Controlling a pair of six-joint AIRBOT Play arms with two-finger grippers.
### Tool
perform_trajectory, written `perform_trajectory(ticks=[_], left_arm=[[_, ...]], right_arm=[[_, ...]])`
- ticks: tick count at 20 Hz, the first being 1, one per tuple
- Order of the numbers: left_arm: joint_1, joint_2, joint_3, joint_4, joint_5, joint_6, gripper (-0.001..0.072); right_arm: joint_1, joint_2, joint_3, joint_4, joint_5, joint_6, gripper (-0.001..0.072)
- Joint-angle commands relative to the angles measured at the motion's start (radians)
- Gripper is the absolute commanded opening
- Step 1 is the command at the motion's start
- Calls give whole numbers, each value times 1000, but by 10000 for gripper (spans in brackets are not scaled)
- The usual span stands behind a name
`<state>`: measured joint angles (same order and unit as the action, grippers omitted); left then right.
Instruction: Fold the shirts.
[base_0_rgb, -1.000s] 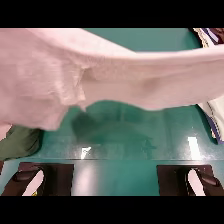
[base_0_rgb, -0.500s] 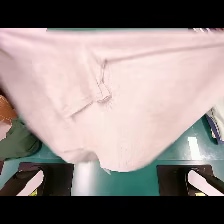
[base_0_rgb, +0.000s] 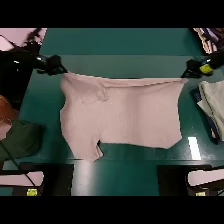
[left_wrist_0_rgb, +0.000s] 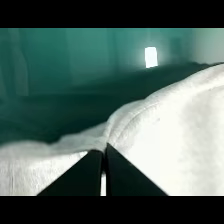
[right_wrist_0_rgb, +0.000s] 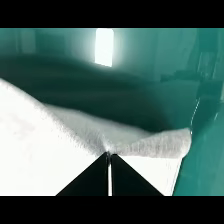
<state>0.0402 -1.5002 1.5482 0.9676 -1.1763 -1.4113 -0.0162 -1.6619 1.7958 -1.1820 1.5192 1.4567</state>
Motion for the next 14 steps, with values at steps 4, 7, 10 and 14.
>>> perform_trajectory(ticks=[4, 7, 10, 14], left_arm=[[-31, -127, 34, 2, 330, 67, 24], [-8, -128, 101, 15, 172, 130, 24], [4, -126, 115, 105, -87, 132, 23], [4, -120, 42, 268, -200, 93, 22]], right_arm=[[2, -189, 200, 3, -96, 1, 11], [4, -177, 223, 2, -71, 0, 11], [24, -107, 83, -20, -34, -26, 11], [68, 7, -162, -102, -106, -39, 11]])
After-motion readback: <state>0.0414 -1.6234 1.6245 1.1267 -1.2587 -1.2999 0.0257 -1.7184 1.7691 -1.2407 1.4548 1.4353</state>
